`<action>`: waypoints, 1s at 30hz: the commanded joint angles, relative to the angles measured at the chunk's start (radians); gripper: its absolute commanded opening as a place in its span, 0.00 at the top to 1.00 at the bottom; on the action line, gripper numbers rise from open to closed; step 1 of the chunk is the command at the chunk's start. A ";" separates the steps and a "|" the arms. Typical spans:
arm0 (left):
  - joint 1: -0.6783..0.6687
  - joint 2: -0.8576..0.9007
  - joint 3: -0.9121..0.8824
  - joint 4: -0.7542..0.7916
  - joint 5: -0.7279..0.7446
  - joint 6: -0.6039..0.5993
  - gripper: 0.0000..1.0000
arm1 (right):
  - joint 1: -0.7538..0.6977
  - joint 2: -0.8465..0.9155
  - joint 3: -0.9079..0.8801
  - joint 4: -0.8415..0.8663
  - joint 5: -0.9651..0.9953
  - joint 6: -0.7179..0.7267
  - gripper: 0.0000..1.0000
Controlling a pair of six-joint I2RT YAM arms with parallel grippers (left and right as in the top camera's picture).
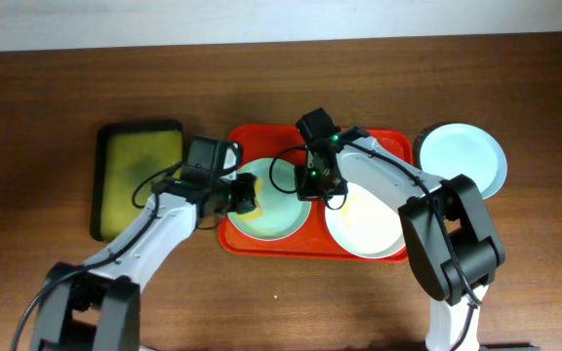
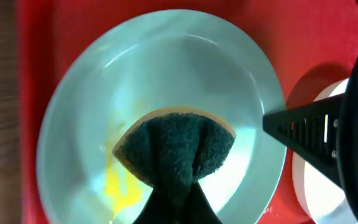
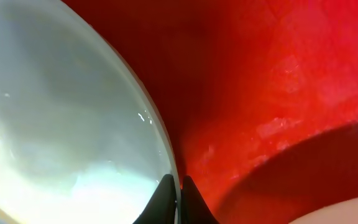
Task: Clean dirty plates on tray and stack at the side
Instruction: 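Scrub the light green plate with the sponge in the left gripper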
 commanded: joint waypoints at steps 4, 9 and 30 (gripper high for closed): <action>-0.067 0.160 0.002 0.174 -0.027 -0.037 1.00 | -0.003 0.015 -0.012 -0.014 0.013 0.003 0.96; -0.074 0.193 0.002 0.188 -0.527 -0.032 1.00 | -0.003 0.015 -0.012 -0.008 0.014 0.003 0.96; -0.258 0.225 0.004 0.018 -0.772 -0.040 1.00 | -0.003 0.015 -0.012 0.002 0.013 0.003 0.96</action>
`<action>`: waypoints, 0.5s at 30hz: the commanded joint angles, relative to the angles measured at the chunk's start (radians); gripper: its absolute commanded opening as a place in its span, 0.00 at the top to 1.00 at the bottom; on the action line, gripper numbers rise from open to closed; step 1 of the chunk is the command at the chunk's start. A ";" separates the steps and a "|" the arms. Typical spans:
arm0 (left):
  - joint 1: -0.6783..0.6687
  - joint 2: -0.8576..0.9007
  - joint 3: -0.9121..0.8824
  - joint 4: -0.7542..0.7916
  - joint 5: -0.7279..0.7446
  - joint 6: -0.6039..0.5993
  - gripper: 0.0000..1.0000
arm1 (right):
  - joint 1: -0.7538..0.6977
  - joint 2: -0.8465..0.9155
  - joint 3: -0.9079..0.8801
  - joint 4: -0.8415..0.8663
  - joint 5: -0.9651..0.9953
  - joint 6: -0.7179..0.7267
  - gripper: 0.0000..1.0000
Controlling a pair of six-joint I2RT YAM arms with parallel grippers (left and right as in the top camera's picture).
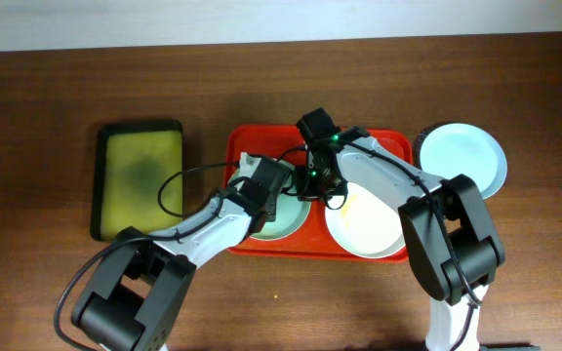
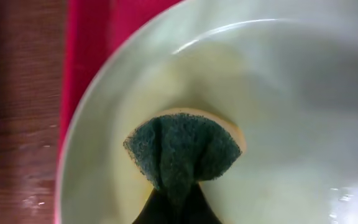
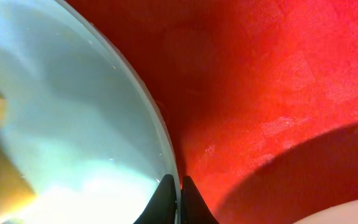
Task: Clean dirty plates on tray and stack at the side
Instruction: 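Scrub the light green plate with the sponge in the left gripper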
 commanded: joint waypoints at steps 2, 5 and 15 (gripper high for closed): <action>0.017 0.041 -0.011 -0.028 -0.195 0.000 1.00 | -0.002 0.015 -0.012 -0.005 0.028 0.001 0.96; 0.096 0.041 0.001 0.021 -0.164 -0.001 1.00 | -0.002 0.015 -0.012 -0.003 0.028 0.001 0.96; 0.126 0.089 0.001 0.156 0.668 0.227 1.00 | -0.002 0.015 -0.012 0.000 0.028 0.001 0.96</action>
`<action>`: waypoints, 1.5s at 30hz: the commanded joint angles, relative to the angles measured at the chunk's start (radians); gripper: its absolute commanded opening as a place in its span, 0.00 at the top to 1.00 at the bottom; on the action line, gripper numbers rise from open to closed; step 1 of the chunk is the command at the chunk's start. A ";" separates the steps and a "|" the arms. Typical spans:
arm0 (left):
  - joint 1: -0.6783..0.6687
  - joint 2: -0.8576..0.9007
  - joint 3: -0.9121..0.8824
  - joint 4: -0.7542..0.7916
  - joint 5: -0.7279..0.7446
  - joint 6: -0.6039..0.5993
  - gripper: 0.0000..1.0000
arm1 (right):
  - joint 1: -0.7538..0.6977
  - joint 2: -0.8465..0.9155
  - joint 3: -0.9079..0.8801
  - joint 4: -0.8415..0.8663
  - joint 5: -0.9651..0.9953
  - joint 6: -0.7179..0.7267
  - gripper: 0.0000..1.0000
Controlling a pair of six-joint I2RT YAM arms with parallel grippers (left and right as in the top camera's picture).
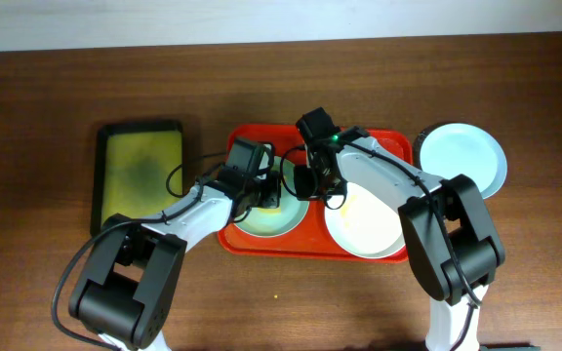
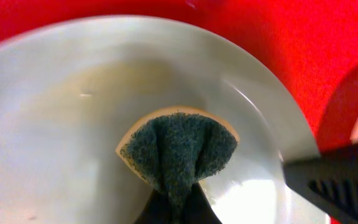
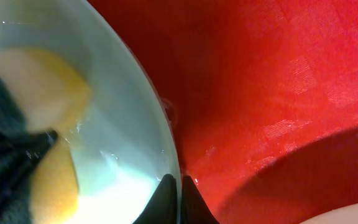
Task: Clean dirty plates on tray and stack at the side
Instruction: 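Scrub the light green plate with the sponge in the left gripper, then return the sponge with the left gripper to the black tray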
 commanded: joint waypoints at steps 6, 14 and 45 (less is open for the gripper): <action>0.002 -0.148 -0.013 -0.198 -0.369 0.182 1.00 | -0.003 0.015 -0.012 -0.005 0.031 0.000 0.96; 0.012 0.001 -0.013 -0.134 -0.166 0.084 1.00 | -0.002 0.015 -0.012 -0.005 0.031 0.000 0.96; -0.016 0.038 0.017 -0.301 -0.757 -0.014 1.00 | -0.002 0.015 -0.012 -0.007 0.031 0.000 0.96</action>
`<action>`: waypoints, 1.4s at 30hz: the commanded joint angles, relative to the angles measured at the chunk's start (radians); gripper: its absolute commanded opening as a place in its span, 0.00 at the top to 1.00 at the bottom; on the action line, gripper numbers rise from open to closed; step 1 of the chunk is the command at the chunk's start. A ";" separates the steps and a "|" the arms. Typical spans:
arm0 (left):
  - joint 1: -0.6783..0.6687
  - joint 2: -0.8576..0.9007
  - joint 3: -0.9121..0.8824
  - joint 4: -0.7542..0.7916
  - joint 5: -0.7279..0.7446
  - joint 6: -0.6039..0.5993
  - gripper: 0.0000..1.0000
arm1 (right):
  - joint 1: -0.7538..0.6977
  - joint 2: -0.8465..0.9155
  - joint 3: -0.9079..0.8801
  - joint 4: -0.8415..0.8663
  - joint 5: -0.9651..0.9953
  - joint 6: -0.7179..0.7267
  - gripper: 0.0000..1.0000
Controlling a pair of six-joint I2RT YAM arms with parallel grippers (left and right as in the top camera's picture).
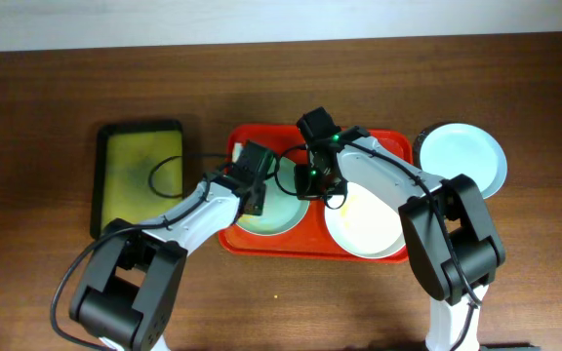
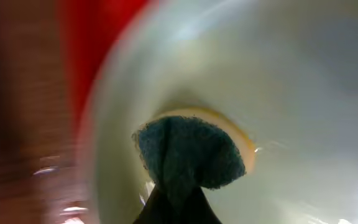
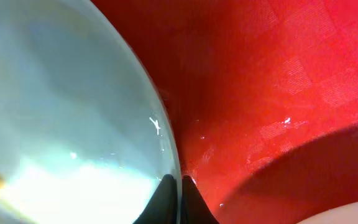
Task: Clean dirty plates on tray and stack at the side
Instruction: 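Return the sponge with the left gripper to the black tray, then lift the light green plate with the right gripper and stack it on the blue plate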
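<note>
A pale green plate [image 1: 273, 210] lies in the left half of the red tray [image 1: 379, 143]. My left gripper [image 1: 254, 200] is shut on a dark green and yellow sponge [image 2: 191, 155] pressed onto the plate's left part [image 2: 303, 112]. My right gripper [image 3: 175, 182] is shut on that plate's right rim [image 3: 166, 149], and in the overhead view it sits at the rim [image 1: 312, 185]. A white plate [image 1: 364, 226] with a yellow smear lies in the tray's right half. A clean light blue plate [image 1: 464, 156] rests on the table right of the tray.
A black tray [image 1: 140, 175] with a yellowish-green inside lies on the wooden table [image 1: 57, 97] left of the red tray. Both arms cross over the red tray's middle.
My left gripper with the sponge has moved from the plate's right part, near the right gripper, to its left part by the tray's left edge. The right gripper still pinches the rim.
The sponge first sat at the plate's left side beside a yellow smear, with my right gripper shut on the rim. It was then lower on the plate, then near the right rim, and now it is left again. No yellow smear shows on the plate now.
</note>
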 commanded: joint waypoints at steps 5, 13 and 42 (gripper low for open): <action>0.023 0.056 -0.048 0.296 0.163 -0.072 1.00 | -0.002 0.015 -0.012 -0.008 0.031 -0.011 0.96; 0.022 0.054 -0.048 0.117 0.254 0.039 1.00 | -0.002 0.015 -0.012 -0.009 0.031 -0.011 0.96; 0.400 -0.458 -0.048 -0.164 0.227 -0.153 1.00 | 0.502 -0.283 0.255 -0.312 1.419 -0.374 0.96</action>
